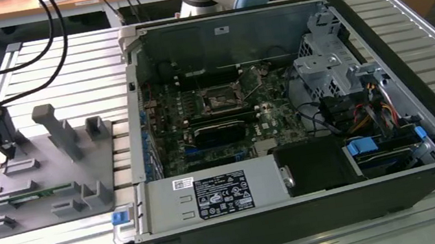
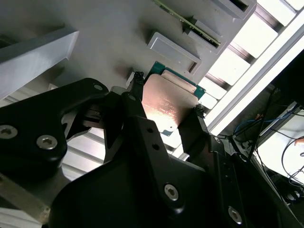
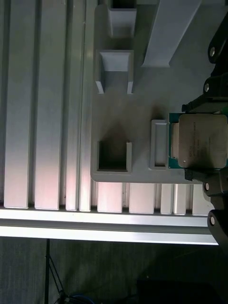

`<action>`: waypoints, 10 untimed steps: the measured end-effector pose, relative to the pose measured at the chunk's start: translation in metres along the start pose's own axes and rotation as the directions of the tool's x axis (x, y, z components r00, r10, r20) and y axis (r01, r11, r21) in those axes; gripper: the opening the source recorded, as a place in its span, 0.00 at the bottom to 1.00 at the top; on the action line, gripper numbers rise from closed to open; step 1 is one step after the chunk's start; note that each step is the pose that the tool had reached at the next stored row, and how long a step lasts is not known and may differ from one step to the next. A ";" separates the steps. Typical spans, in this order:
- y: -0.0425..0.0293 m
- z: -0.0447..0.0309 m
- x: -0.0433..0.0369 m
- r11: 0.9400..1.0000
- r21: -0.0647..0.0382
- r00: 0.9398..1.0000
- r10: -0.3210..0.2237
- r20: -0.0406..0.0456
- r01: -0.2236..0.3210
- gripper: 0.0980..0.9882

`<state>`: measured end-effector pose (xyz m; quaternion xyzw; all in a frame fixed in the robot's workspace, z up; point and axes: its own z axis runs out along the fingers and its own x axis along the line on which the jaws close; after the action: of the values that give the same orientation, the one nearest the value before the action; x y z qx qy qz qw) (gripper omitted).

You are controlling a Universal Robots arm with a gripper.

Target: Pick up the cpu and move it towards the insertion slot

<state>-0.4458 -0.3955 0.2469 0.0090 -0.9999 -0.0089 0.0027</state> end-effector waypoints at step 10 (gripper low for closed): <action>0.0001 -0.0053 0.0000 1.000 0.000 1.000 0.000 0.000 0.000 0.50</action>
<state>-0.4458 -0.3955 0.2522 0.0091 -0.9999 -0.0089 0.0027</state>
